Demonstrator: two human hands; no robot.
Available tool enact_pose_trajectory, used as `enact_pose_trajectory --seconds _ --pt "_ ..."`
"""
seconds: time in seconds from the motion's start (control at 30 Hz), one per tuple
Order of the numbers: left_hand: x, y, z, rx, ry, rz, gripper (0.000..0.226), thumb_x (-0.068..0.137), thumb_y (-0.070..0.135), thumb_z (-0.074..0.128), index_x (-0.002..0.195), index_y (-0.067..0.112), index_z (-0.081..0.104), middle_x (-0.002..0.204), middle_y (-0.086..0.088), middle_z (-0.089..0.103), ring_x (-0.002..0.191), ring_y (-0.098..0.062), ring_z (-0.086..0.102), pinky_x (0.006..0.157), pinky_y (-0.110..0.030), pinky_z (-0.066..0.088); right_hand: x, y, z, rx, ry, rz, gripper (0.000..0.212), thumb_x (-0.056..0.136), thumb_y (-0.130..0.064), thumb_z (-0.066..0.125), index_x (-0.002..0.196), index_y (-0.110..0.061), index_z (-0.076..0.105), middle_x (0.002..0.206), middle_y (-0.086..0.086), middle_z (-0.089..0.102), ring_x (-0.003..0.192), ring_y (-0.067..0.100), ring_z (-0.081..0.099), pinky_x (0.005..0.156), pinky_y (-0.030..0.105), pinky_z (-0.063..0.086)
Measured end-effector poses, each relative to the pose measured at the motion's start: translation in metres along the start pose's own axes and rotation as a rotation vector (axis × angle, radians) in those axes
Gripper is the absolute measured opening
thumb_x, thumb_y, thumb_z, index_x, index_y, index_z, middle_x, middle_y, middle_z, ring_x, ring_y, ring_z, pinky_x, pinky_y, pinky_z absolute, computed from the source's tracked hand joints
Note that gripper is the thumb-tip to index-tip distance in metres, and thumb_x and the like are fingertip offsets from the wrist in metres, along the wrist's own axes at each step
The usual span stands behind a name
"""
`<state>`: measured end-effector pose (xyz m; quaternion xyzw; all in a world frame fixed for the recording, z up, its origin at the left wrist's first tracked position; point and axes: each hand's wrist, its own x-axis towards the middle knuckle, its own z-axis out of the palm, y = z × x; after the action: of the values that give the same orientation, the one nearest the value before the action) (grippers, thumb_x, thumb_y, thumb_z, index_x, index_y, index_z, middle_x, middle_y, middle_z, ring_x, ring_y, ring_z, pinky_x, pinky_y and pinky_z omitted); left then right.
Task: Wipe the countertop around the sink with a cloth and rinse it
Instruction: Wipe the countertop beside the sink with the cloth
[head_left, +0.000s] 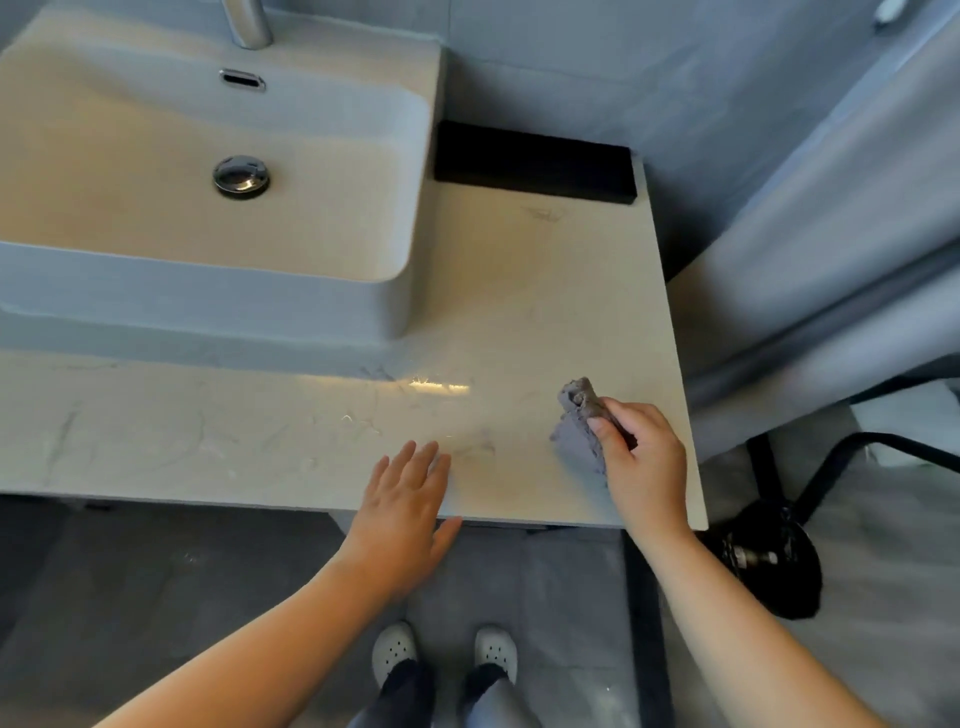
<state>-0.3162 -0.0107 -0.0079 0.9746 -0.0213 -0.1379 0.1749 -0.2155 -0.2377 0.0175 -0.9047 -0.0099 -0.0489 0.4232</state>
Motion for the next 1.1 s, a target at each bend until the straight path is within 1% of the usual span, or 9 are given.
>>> enact_pose_trajectory --seconds 0.1,0.23,0.3,0.4,0.57,0.73,0.87,0.93,1.1 --pt "0.008 0.022 0.008 0.011 -0.038 0.011 0.075 0.094 0.056 0.033 0.151 0.019 0.002 0.159 -0.004 -0.007 0.146 -0.025 -0.013 0.115 -0.037 -0.008 0.003 0.03 -0.026 -0.038 0.048 0.059 0.025 0.089 -0.015 0.063 0.113 -0.011 0.069 0.103 -0.002 0.064 0.096 0.015 0.06 0.079 0.02 0.043" --pt "0.015 0.037 0.027 0.094 -0.053 0.066 0.088 0.079 0.072 0.008 0.151 0.024 -0.004 0.158 -0.002 -0.013 0.144 -0.025 -0.018 0.115 -0.041 -0.01 0.013 0.061 -0.047 -0.069 0.055 0.077 0.024 0.089 -0.014 0.063 0.112 -0.009 0.068 0.1 -0.003 0.06 0.094 0.015 0.058 0.079 0.02 0.039" --pt "0.016 0.038 0.038 0.136 -0.043 0.062 0.089 0.079 0.074 0.012 0.152 0.024 0.002 0.159 -0.003 -0.011 0.144 -0.027 -0.017 0.116 -0.043 -0.011 0.024 0.075 -0.052 -0.086 0.069 0.082 0.024 0.089 -0.015 0.063 0.111 -0.009 0.069 0.1 -0.001 0.06 0.093 0.015 0.057 0.077 0.02 0.037" --pt "0.014 0.036 0.049 0.164 -0.009 0.069 0.086 0.084 0.073 0.025 0.152 0.023 0.012 0.16 -0.005 -0.004 0.146 -0.029 -0.01 0.116 -0.047 -0.005 0.045 0.096 -0.051 -0.115 0.069 0.084 0.025 0.088 -0.016 0.064 0.112 -0.01 0.069 0.106 0.005 0.062 0.097 0.021 0.059 0.08 0.03 0.045" --pt "0.012 0.039 0.059 0.216 0.019 0.056 0.088 0.085 0.072 0.029 0.152 0.019 0.007 0.16 -0.008 -0.004 0.146 -0.03 -0.009 0.113 -0.052 0.001 0.055 0.117 -0.034 -0.183 0.046 0.112 0.029 0.09 -0.02 0.062 0.117 -0.013 0.067 0.11 0.008 0.059 0.101 0.026 0.057 0.078 0.027 0.04" --pt "0.011 0.042 0.063 0.258 0.026 0.04 0.091 0.084 0.073 0.028 0.152 0.016 0.004 0.159 -0.01 -0.007 0.146 -0.032 -0.008 0.113 -0.054 0.002 0.022 0.117 -0.03 -0.201 0.041 0.057 0.029 0.089 -0.027 0.063 0.116 -0.018 0.067 0.105 0.0 0.059 0.097 0.021 0.056 0.075 0.033 0.048" --pt "0.011 0.041 0.064 0.262 0.016 0.042 0.091 0.084 0.074 0.026 0.152 0.015 0.008 0.16 -0.01 -0.003 0.146 -0.032 -0.005 0.114 -0.053 0.001 -0.023 0.11 -0.026 -0.261 0.046 -0.047 0.024 0.084 -0.021 0.07 0.108 -0.018 0.071 0.096 -0.001 0.061 0.086 0.02 0.056 0.065 0.025 0.039" --pt "0.011 0.04 0.064 0.27 0.008 0.041 0.092 0.084 0.075 0.021 0.152 0.016 0.008 0.16 -0.01 -0.002 0.146 -0.032 -0.005 0.114 -0.052 0.001 -0.039 0.106 -0.024 -0.264 0.026 -0.041 0.025 0.083 -0.021 0.07 0.108 -0.02 0.071 0.094 -0.003 0.06 0.085 0.017 0.055 0.062 0.024 0.039" --pt "0.011 0.039 0.061 0.287 0.002 0.05 0.092 0.083 0.076 0.018 0.152 0.016 0.004 0.16 -0.01 -0.004 0.146 -0.031 -0.009 0.114 -0.05 -0.002 -0.067 0.098 -0.019 -0.159 -0.057 -0.004 0.026 0.085 -0.023 0.068 0.111 -0.021 0.07 0.095 -0.008 0.057 0.085 0.012 0.055 0.059 0.027 0.048"
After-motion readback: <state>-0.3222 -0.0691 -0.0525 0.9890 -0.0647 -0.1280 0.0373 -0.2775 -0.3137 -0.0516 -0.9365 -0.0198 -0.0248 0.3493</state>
